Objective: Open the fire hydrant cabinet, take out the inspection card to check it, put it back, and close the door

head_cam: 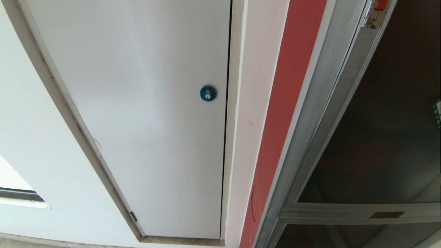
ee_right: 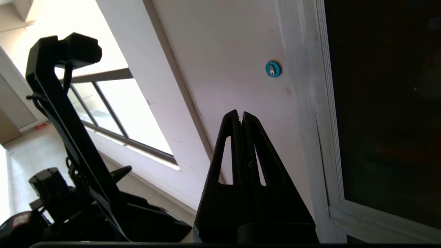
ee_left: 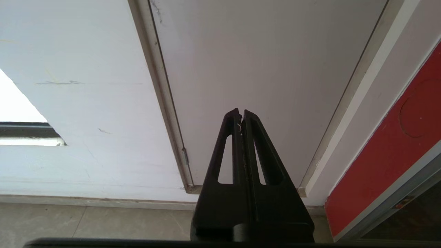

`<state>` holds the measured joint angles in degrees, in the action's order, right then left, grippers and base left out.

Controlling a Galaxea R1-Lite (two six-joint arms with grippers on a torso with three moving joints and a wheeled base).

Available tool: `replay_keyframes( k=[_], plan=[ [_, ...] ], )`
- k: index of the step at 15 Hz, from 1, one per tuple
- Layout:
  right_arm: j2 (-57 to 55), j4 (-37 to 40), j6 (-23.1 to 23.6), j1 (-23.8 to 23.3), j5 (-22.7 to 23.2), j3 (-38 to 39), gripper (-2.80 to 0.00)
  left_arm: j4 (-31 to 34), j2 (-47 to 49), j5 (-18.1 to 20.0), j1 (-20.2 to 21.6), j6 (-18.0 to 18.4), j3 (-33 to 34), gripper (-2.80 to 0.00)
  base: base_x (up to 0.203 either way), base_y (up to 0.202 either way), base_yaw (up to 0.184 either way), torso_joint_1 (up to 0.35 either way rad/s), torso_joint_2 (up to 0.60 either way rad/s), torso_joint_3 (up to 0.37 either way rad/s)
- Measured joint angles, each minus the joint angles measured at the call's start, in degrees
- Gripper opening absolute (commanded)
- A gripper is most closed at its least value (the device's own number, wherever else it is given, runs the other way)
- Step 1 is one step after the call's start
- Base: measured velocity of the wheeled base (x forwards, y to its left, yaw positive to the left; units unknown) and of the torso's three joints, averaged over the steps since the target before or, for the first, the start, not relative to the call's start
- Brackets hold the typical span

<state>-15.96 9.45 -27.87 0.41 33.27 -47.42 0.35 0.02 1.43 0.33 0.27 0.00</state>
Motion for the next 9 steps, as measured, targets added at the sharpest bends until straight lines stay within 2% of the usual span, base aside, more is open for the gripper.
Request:
replay_keyframes(
  k=[3,5,7,9],
  plan=[
    [7.2,0.3,0.2,0.2,-0.7,5.8,-2.80,0.0,0.0,0.0,0.0,0.0,0.0,-2.80,0.000,0.000,0.000,0.000,0.00,0.000],
    [11.9,1.8,1.4,0.0,-4.3,9.9,-2.80,0.0,0.0,0.0,0.0,0.0,0.0,-2.80,0.000,0.000,0.000,0.000,0.00,0.000],
    [14.2,3.1,6.4,-0.1,-11.7,13.3,-2.80,0.0,0.0,0.0,0.0,0.0,0.0,-2.80,0.000,0.000,0.000,0.000,0.00,0.000],
    [15.2,2.5,15.8,-0.1,-18.5,19.0,-2.80,0.0,0.0,0.0,0.0,0.0,0.0,-2.80,0.000,0.000,0.000,0.000,0.00,0.000]
  ],
)
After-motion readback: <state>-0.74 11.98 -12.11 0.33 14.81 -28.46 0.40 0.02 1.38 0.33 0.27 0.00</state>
